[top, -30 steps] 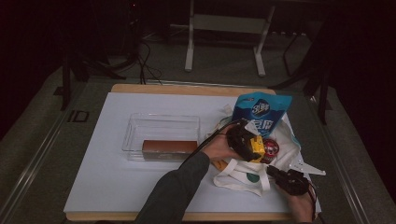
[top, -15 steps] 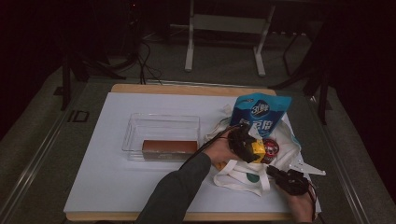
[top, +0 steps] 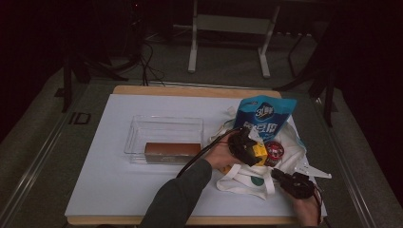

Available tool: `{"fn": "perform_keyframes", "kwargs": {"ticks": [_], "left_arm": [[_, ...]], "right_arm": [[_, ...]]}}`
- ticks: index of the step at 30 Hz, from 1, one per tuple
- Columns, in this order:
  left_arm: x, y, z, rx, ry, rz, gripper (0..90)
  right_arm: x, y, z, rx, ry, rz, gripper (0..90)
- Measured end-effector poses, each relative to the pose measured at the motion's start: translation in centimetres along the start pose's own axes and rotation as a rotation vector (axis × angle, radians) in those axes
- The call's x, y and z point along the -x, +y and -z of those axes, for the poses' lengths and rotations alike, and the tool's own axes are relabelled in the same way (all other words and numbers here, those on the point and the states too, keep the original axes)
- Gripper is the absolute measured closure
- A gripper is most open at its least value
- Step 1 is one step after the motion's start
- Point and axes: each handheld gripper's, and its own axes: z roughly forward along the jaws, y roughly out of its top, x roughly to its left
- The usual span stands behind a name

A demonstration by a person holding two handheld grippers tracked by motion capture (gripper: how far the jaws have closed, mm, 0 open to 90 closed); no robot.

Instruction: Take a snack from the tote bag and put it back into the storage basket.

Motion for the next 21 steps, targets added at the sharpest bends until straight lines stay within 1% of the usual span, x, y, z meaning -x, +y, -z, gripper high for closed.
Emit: {"fn": "perform_keyframes", "kwargs": {"ticks": [3, 6, 8, 10, 15, 16, 17, 19, 21], "left_arm": [[0.1, 0.1, 0.0, -0.001, 0.008, -0.005, 29.0], [0.4, 0.3, 0.2, -0.01, 0.028, -0.031, 29.0], [0.6, 0.4, 0.4, -0.001, 0.034, -0.034, 29.1], [0.5, 0.5, 0.8, 0.004, 0.035, -0.033, 29.1], [0.3, 0.5, 1.6, 0.025, 0.032, -0.012, 29.1], [0.3, 0.5, 1.6, 0.025, 0.032, -0.012, 29.1], [0.4, 0.6, 2.0, 0.033, 0.038, -0.012, 29.1], [0.4, 0.7, 2.1, 0.036, 0.041, -0.015, 29.1], [0.5, 0.9, 2.7, 0.042, 0.047, -0.018, 29.0]], "right_arm": [[0.0, 0.0, 0.0, 0.0, 0.0, 0.0, 81.8], [0.0, 0.0, 0.0, 0.001, 0.001, -0.001, 81.8], [0.0, 0.0, 0.0, 0.001, 0.002, -0.002, 81.7], [0.0, 0.0, 0.0, 0.001, 0.002, -0.001, 81.7], [0.0, 0.0, 0.0, 0.001, 0.0, 0.001, 81.7], [0.0, 0.0, 0.0, 0.001, 0.0, 0.001, 81.7], [0.0, 0.0, 0.0, 0.002, 0.002, 0.0, 81.7], [0.0, 0.0, 0.0, 0.002, 0.002, 0.0, 81.7], [0.0, 0.0, 0.0, 0.001, 0.001, 0.0, 81.7]]}}
